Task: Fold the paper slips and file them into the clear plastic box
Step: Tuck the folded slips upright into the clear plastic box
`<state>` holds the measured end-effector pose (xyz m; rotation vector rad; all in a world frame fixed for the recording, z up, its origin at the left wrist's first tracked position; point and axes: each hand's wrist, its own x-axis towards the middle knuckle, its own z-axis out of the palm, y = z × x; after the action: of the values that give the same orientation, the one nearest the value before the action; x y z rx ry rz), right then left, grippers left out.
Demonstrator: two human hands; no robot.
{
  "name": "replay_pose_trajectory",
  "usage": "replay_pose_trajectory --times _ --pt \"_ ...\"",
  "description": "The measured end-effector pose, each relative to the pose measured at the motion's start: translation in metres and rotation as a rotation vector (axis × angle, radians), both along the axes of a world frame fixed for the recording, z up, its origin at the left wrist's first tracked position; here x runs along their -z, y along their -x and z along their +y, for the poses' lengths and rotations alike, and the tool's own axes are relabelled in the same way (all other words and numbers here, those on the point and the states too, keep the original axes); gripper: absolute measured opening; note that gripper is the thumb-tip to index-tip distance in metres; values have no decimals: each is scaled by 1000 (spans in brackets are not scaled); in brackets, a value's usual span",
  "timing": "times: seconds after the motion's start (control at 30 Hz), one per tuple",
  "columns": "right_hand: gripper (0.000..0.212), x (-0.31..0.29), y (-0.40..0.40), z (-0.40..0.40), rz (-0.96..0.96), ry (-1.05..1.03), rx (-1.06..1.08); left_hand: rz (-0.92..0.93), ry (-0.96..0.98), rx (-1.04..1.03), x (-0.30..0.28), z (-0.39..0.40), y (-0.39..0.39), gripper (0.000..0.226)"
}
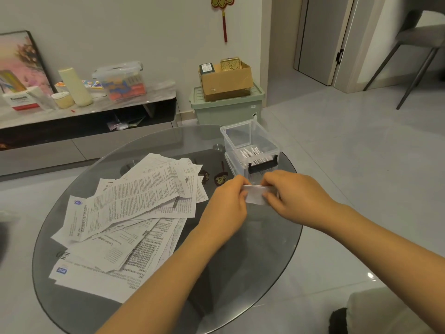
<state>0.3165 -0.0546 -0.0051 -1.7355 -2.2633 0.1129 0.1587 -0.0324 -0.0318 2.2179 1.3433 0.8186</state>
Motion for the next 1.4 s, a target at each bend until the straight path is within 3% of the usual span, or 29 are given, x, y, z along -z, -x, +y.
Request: replay_pose_trajectory --times 0.23,0.33,0.43,0.57,0.63,0.77,0.93,1.17,1.4 --pt "18 -34 -3 17 223 21 -46 14 -104 13 -39 8 7 18" --pt "16 -45 -8 31 312 0 26 -15 -117 40 -57 23 4 21" --pt "16 -50 -15 47 414 -114 194 -77 -71 14 -68 45 -3 41" --pt "18 -49 -21 66 518 -249 376 251 -166 111 -65 78 -7 35" --pt "18 -47 -19 74 513 -259 388 388 -198 245 -61 89 -8 48" --pt "18 -37 -12 85 482 -217 376 490 -238 440 -54 108 -13 67" --pt "21 -25 -12 96 407 -155 414 556 -219 570 -45 122 -21 64" --pt "22 -24 -17 102 336 -124 462 671 -212 573 -47 125 -31 51" --pt "31 -25 -12 98 247 -146 409 667 -231 551 -41 127 -24 82"
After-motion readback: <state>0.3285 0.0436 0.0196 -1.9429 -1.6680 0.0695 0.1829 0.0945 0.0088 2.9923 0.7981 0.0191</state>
